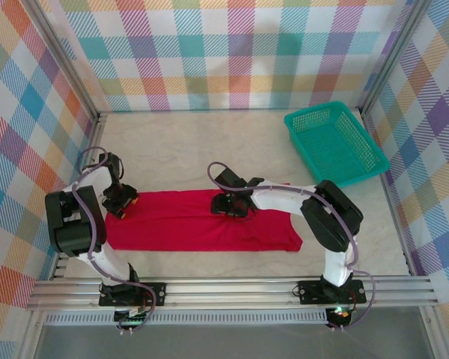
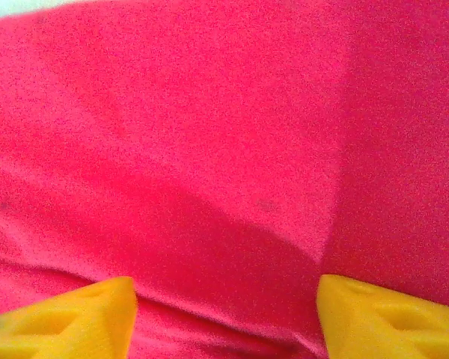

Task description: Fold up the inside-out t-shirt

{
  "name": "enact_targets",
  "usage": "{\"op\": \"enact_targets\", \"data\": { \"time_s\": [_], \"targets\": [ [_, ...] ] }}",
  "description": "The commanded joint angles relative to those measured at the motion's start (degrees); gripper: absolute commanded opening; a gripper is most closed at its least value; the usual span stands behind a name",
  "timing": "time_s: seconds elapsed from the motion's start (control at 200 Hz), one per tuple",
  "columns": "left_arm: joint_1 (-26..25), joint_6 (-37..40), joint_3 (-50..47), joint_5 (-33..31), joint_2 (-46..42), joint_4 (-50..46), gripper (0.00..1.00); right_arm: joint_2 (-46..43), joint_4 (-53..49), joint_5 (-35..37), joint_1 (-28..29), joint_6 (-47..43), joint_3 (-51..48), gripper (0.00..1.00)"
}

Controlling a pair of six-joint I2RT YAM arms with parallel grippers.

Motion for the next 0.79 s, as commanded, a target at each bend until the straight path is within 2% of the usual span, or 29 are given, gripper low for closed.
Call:
{"op": "enact_targets", "data": {
  "time_s": [0.0, 0.05, 0.135, 0.17, 0.27, 0.355, 0.51, 0.66, 0.725, 0.79],
  "targets": [
    [-5.1, 0.0, 3.5, -9.0, -7.9, -4.6, 0.60, -8.2, -9.7, 4.8, -2.4, -5.7, -0.2, 0.78],
    [-7.4, 0.5, 3.8, -9.9, -9.9, -4.9, 0.62, -10.6, -12.3, 6.0, -5.0, -6.4, -2.3, 0.82],
    [-9.4, 0.7, 3.1, -9.0, -12.2, -4.1, 0.72, -14.5, -16.1, 6.3, -10.7, -6.5, -7.5, 0.86],
    [-9.4, 0.7, 1.9, -7.6, -12.8, -3.1, 0.73, -16.1, -16.9, 6.2, -12.8, -7.0, -9.6, 0.87],
    [-9.4, 0.3, -1.3, -5.8, -14.1, -0.9, 0.73, -19.1, -18.6, 5.9, -17.0, -8.3, -13.5, 0.98],
    [-9.4, 0.2, -2.8, -4.9, -13.8, 0.1, 0.73, -18.8, -20.0, 5.2, -19.1, -9.6, -14.3, 1.00],
    [-9.4, 0.5, -2.3, -2.7, -11.3, -0.4, 0.71, -15.1, -21.5, 4.2, -20.7, -11.2, -13.3, 1.00],
    [-9.4, 0.7, -2.5, -2.4, -10.8, -0.2, 0.69, -9.8, -17.7, 0.5, -20.6, -12.1, -12.5, 1.00],
    [-9.4, 0.9, -2.3, -2.5, -10.8, -0.3, 0.68, -7.4, -16.2, -0.3, -20.4, -11.8, -12.1, 0.95],
    [-9.4, 1.0, -2.1, -2.9, -10.9, -0.5, 0.67, -5.5, -15.2, -0.2, -19.3, -10.9, -11.6, 0.86]
  ]
}}
